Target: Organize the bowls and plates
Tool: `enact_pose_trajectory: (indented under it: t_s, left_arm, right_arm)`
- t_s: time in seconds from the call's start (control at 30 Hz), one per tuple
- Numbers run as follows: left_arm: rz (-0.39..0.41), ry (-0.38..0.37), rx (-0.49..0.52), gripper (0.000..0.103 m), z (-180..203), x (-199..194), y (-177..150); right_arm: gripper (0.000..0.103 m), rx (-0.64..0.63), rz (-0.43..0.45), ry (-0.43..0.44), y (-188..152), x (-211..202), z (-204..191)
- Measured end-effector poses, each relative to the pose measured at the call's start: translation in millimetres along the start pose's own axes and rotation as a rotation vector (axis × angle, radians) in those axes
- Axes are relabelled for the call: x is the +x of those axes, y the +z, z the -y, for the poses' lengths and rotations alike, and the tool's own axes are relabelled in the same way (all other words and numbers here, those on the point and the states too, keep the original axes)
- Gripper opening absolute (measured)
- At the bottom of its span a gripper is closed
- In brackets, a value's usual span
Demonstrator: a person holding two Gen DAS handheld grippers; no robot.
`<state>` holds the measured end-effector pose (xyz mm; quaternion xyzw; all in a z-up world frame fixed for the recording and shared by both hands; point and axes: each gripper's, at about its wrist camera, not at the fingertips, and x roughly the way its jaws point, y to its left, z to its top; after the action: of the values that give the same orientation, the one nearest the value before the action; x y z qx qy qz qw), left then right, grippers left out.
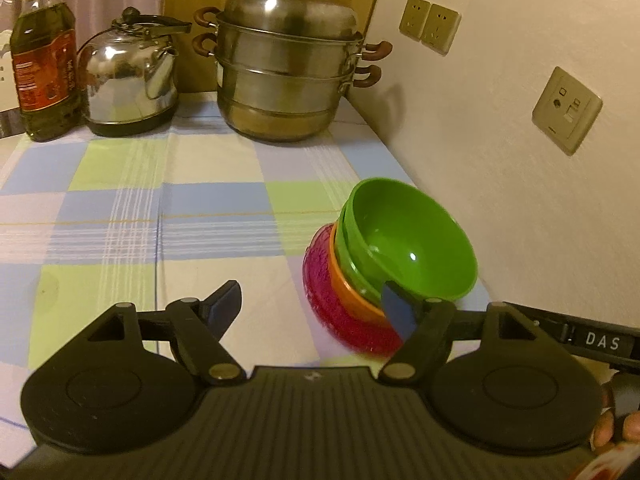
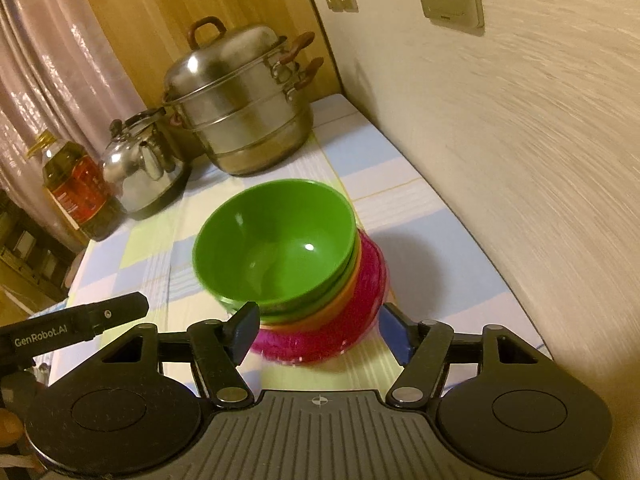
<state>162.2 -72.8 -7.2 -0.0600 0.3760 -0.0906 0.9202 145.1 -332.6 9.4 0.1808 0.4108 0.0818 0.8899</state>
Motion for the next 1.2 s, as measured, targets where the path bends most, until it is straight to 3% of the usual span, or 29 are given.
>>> enact_pose_trajectory:
  t_s: [0.33, 1.2]
  left_arm:
    - [-0.015, 0.024, 0.017, 0.074, 2, -24, -32]
    - [-0.025, 0.088, 0.057, 0.072, 3, -50, -100]
  right_arm:
    - [0.066, -0.069, 0.052, -0.026, -37, -29, -16]
    - [0.066, -0.195, 0.013, -0.086, -93, -36, -28]
